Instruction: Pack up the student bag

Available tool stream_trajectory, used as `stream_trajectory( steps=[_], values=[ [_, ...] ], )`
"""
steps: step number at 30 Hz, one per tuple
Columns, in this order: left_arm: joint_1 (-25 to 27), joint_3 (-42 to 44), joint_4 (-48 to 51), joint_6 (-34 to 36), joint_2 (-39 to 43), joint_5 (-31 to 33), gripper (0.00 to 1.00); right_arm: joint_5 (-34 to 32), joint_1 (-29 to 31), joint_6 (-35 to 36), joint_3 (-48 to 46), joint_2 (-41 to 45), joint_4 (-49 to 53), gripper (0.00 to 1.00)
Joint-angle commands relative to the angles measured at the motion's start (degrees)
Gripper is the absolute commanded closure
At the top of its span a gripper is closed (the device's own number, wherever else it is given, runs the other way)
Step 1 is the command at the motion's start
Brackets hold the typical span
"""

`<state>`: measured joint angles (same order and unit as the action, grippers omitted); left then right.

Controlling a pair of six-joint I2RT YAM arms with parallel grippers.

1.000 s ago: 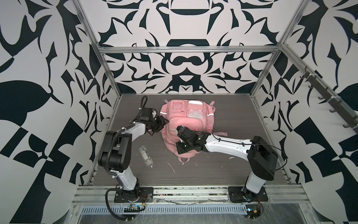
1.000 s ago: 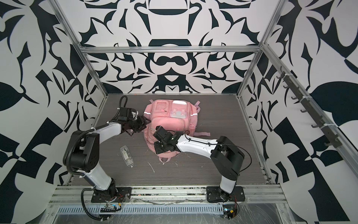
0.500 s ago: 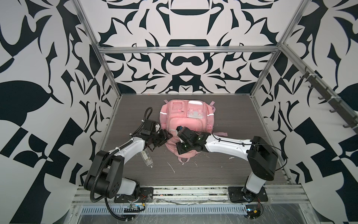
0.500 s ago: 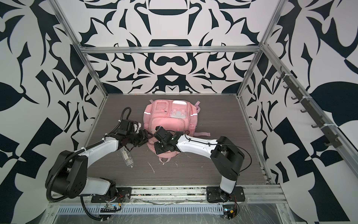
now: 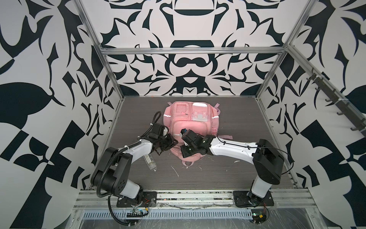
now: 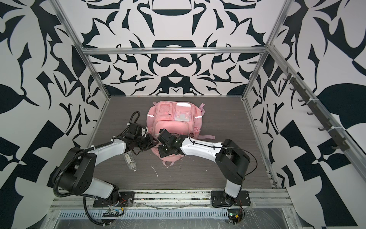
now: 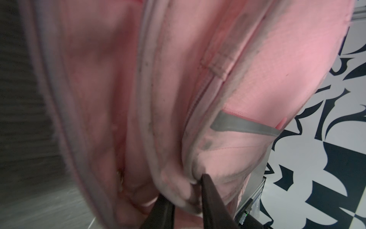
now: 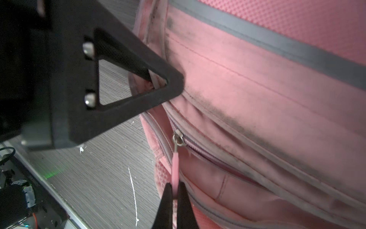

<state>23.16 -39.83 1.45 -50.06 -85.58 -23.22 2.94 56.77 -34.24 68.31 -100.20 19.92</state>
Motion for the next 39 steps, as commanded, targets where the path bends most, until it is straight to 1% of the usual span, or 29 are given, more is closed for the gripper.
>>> stream_trajectory(
  steps=[1,5,8,15,18,23,29,39],
  values=[
    [-0.26,-1.65,1.18,1.69,-0.92,1.30,0.80,-0.25,0.48,1.43,0.63,3.09,0.50,1.00],
    [-2.39,-2.52,2.37,3.24,-0.60,1.01,0.83,-1.26,-0.41,2.23,-1.56,4.93,1.72,1.00],
    [-4.68,-2.92,3.17,4.20,-0.23,0.22,0.84,-2.01,-1.54,2.72,-3.90,6.97,2.71,1.00],
    [-9.80,-3.16,5.13,6.46,1.06,-1.34,0.83,-2.54,-8.19,3.43,-11.65,14.51,4.29,1.00],
    [-10.32,-3.14,5.09,7.06,0.61,-1.45,0.81,-2.25,-10.01,3.04,-13.70,17.46,3.64,1.00],
    [-10.33,-4.79,3.97,7.19,-2.87,-1.91,0.79,-1.30,-9.93,2.72,-13.01,16.89,3.67,1.00],
    [-10.98,-8.62,3.39,7.26,-5.96,-0.60,0.77,-0.44,-9.26,1.61,-12.62,16.75,1.90,1.00],
    [-11.27,-17.21,2.41,5.68,-13.51,-0.95,0.76,-0.23,-5.14,1.02,-7.80,12.80,-0.19,1.00]
  ],
)
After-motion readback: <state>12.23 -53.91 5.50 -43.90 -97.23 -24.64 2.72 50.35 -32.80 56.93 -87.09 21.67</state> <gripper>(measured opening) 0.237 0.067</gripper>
